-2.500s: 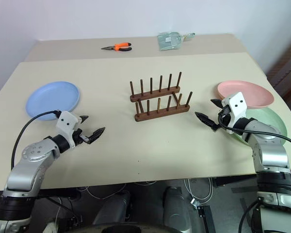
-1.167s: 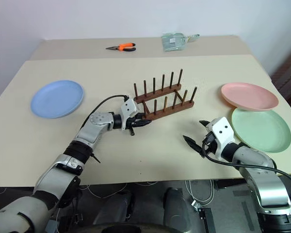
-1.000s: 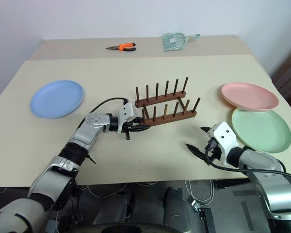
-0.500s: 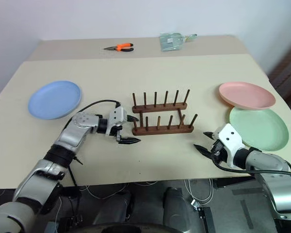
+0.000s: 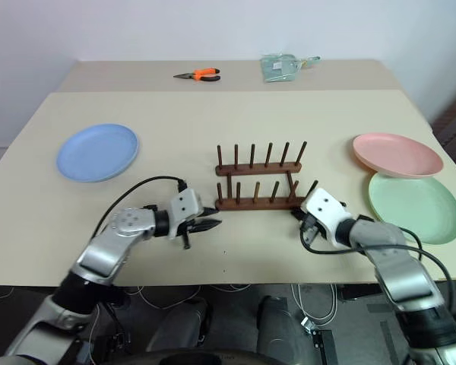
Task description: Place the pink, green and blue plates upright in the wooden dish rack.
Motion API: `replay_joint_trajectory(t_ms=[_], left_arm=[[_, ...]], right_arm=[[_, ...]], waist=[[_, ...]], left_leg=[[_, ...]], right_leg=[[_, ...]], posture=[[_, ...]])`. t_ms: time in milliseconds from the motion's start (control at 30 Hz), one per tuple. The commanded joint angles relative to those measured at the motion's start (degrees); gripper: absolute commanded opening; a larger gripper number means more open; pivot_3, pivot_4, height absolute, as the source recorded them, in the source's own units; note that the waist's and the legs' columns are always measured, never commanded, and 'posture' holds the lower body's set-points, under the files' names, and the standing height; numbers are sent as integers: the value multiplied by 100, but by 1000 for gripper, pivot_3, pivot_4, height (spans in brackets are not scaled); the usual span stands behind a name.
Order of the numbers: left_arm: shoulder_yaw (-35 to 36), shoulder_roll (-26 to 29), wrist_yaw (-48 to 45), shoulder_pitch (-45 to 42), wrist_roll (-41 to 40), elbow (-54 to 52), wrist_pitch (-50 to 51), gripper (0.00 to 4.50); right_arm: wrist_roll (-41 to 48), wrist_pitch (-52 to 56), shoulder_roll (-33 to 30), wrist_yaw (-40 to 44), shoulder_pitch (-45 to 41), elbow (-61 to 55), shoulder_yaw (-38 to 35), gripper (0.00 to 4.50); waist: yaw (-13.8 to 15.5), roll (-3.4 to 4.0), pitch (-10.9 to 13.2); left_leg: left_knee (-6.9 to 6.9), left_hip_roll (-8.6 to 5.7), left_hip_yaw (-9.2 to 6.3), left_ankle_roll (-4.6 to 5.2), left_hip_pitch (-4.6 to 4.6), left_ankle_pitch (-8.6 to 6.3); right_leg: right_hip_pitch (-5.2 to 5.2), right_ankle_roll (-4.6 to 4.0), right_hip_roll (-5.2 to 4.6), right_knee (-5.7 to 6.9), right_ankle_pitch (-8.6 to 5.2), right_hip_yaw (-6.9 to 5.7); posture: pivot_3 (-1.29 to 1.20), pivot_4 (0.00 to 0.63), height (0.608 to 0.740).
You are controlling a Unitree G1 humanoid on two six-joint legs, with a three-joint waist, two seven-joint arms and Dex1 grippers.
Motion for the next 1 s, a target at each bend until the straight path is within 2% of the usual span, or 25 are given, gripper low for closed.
replay_joint_trajectory(t_ms=[33, 200, 367, 567, 667, 833, 1000], left_arm=[[4, -168, 690, -140, 392, 542, 148, 1225], [258, -275, 1226, -533, 405, 1300, 48, 1225], [273, -167, 1150, -638, 306, 1533, -194, 1225], [283, -162, 1159, -672, 318, 1632, -266, 1225], [302, -102, 994, -584, 205, 1370, -233, 1180], [344, 277, -65, -130, -603, 102, -182, 1180], [260, 309, -397, -25, -836, -314, -16, 1180]], right_arm=[[-287, -111, 172, -223, -329, 317, 169, 114], [-618, -354, 350, -465, -807, 895, 312, 114], [-784, -577, 453, -580, -1213, 1400, 319, 114], [-736, -667, 462, -505, -1380, 1593, 260, 114], [-521, -705, 19, 7, -1116, 981, 57, 895], [-360, -622, -1009, 312, -899, 281, -928, 3348], [-805, -1098, -1847, 333, -791, 922, -1168, 3348]], waist=[[-4, 4, -3], [-25, 3, -7], [-152, 8, -15], [-172, 12, -19], [-170, 15, -19], [-221, 28, -12], [-161, 18, -7]], left_leg=[[-2, 1, 0, 0, 3, 0], [-4, 0, 0, -3, 6, 3], [-12, 1, -1, -5, 7, 4], [-14, 1, -1, -6, 9, 5], [-14, 1, -1, -6, 8, 5], [-23, 2, 8, -6, -6, 3], [-22, 4, 10, -4, -8, 2]], right_leg=[[0, 0, 1, 6, 0, 0], [-3, 15, 7, 10, 9, 0], [-8, 18, 9, 14, 11, -2], [-9, 19, 9, 15, 13, -2], [-9, 19, 9, 14, 12, -1], [-27, 22, 6, 8, 11, 5], [-24, 8, 5, 3, 2, 3]], posture=[[0, 150, 740], [0, 150, 740], [0, 150, 740], [0, 150, 740], [0, 150, 740], [0, 150, 740], [0, 150, 740]])
